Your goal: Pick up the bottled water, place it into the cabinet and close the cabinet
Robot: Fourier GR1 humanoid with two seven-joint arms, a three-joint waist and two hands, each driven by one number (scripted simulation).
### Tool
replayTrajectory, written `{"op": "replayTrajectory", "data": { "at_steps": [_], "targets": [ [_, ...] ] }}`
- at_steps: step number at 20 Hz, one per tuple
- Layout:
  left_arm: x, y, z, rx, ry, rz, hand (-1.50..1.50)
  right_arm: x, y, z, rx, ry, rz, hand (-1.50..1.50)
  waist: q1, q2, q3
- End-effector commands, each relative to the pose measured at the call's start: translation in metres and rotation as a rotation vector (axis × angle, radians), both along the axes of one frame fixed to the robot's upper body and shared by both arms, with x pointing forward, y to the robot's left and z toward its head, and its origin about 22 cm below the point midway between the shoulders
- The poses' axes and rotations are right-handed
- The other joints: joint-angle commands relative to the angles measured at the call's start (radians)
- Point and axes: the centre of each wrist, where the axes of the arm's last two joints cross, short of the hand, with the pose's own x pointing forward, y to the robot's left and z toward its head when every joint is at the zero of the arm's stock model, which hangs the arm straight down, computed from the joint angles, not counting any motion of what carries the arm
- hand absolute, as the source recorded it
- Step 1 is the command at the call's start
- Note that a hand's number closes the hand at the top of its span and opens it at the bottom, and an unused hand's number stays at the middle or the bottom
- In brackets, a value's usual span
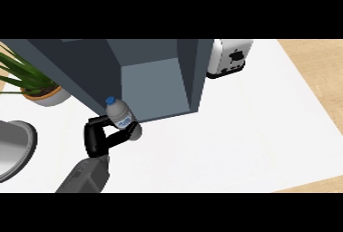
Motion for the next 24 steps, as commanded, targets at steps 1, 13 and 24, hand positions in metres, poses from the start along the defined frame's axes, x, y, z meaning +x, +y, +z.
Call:
{"op": "replayTrajectory", "data": {
  "at_steps": [1, 13, 24],
  "targets": [
    [0.069, -0.055, 0.062, -0.068, -0.052, -0.13, -1.5, 0.002, 0.003, -0.002, 0.002, 0.007, 0.025, -1.5, -0.039, 0.027, -0.024],
    [0.067, -0.052, 0.071, 0.029, -0.114, -0.185, -1.5, 0.008, -0.001, 0.003, -0.021, -0.01, 0.058, -1.5, -0.07, 0.023, -0.022],
    [0.069, -0.066, 0.088, 0.035, -0.203, -0.306, 1.5, 0.012, -0.006, 0.004, -0.033, -0.01, 0.041, -1.5, -0.026, 0.009, -0.024]
  ]
}}
